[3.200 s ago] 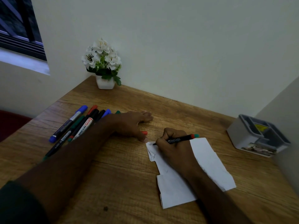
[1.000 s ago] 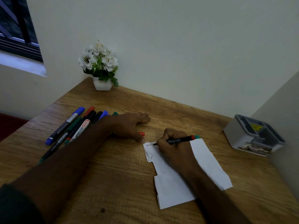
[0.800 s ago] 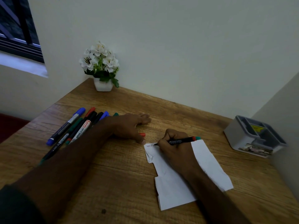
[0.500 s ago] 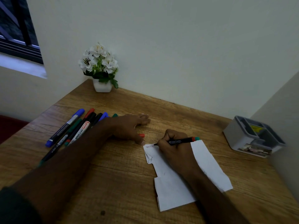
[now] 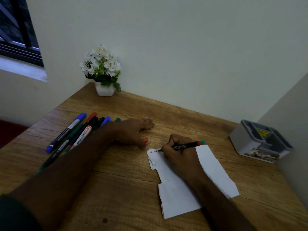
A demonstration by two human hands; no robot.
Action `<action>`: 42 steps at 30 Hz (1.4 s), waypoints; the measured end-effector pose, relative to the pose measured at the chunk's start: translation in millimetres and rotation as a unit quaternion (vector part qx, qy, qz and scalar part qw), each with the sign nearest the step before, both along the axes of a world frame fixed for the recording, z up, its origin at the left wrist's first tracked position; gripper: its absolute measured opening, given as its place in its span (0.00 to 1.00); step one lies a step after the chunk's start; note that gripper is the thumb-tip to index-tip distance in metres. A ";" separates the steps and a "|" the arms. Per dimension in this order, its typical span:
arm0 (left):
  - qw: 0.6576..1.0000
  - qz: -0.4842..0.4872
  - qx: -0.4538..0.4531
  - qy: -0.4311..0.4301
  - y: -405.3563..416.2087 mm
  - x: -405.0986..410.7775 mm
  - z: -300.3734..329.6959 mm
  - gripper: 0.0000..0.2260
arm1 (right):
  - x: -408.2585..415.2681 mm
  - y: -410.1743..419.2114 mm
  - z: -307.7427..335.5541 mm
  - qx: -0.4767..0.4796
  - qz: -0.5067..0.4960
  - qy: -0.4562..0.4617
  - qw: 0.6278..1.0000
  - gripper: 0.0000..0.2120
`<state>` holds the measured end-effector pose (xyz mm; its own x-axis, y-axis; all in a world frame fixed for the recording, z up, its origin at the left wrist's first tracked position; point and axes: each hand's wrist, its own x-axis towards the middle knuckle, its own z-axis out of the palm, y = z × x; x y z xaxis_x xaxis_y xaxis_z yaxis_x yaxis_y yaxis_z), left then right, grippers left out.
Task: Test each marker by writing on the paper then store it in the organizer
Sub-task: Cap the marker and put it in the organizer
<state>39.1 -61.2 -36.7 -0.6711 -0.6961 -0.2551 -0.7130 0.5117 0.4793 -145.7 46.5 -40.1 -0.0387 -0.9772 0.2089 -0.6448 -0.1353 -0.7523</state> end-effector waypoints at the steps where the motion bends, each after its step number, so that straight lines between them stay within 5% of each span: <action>1: 1.000 0.001 0.001 0.000 0.0 0.0 0.2 0.42 | 0.3 0.2 0.4 0.000 0.003 0.000 1.000 0.10; 16: 1.000 0.014 0.017 0.009 2.2 0.3 3.1 0.42 | -4.3 -5.5 -9.0 -0.022 0.005 -0.047 0.999 0.10; 19: 0.993 0.071 0.025 0.093 1.4 7.3 -1.2 0.41 | -9.0 -6.3 -5.8 -0.033 0.002 -0.130 0.991 0.09; 23: 0.961 0.102 -0.058 0.250 6.3 10.0 5.7 0.24 | -14.6 -6.2 5.1 -0.072 0.018 -0.140 0.987 0.06; 28: 0.983 0.067 -0.137 0.101 13.7 8.0 18.4 0.18 | -23.9 -4.7 8.7 -0.066 0.044 -0.132 0.988 0.08; 33: 0.994 0.036 -0.099 0.029 13.7 8.0 13.9 0.11 | -24.7 -4.9 7.6 -0.051 0.053 -0.201 0.977 0.04; 37: 0.987 0.031 -0.120 0.099 14.3 9.9 7.3 0.04 | -25.1 -6.0 7.6 -0.061 0.053 -0.206 0.975 0.06; 42: 0.932 0.038 -0.101 0.347 27.1 -8.0 7.1 0.05 | -32.1 -9.1 5.7 -0.135 0.042 -0.271 0.952 0.06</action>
